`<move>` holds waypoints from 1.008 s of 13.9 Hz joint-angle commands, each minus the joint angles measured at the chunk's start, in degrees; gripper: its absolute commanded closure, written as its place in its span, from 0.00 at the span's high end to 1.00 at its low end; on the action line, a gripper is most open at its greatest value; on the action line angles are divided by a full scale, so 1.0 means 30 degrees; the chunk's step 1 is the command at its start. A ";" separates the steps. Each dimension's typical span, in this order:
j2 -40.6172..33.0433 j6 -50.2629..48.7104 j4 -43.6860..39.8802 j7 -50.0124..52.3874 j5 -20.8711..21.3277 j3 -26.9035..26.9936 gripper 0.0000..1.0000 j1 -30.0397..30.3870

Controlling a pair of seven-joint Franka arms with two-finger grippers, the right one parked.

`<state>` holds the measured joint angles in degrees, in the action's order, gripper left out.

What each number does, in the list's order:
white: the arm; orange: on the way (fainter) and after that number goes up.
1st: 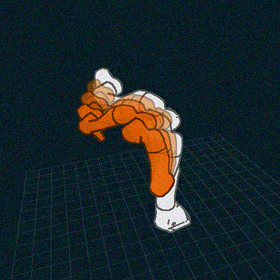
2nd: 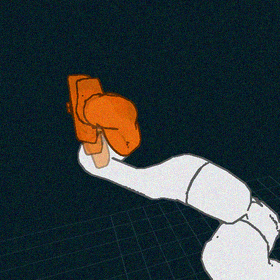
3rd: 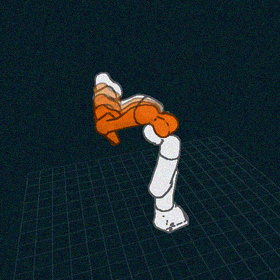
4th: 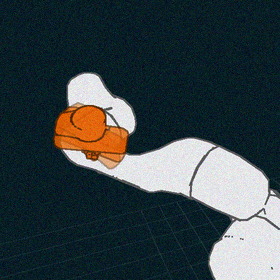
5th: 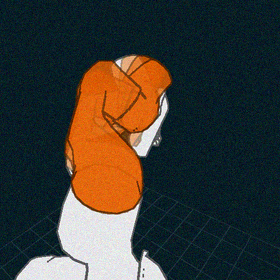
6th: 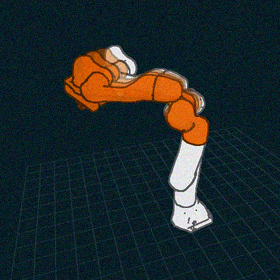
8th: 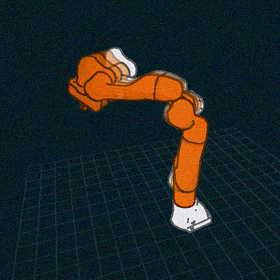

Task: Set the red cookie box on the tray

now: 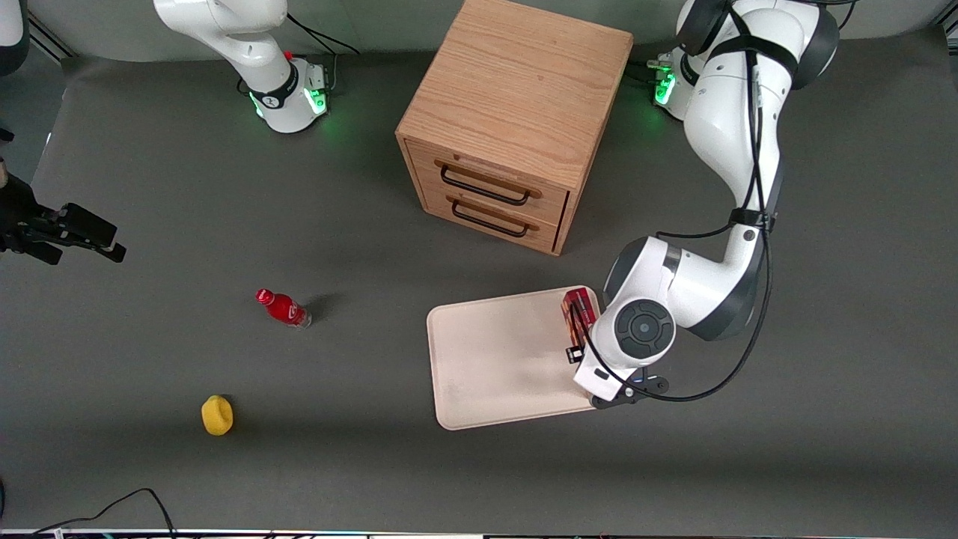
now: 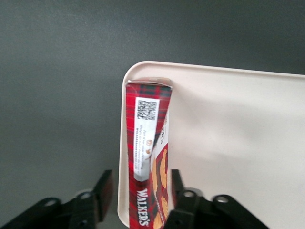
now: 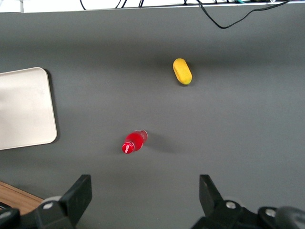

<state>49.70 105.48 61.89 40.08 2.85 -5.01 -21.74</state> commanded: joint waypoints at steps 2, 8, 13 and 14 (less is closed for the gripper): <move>-0.0566 -0.0994 -0.0357 0.0352 0.0221 0.0204 1.00 -0.0108; -0.6619 -0.5102 0.3317 -0.3908 -0.0449 0.0116 1.00 0.2757; -1.1168 -0.5189 0.7722 -0.9631 -0.0249 0.0262 1.00 0.5367; -1.2162 -0.4957 0.8657 -1.0625 -0.0219 0.0262 1.00 0.6155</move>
<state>20.72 88.32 78.71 13.30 2.39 -3.99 -5.94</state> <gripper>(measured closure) 0.000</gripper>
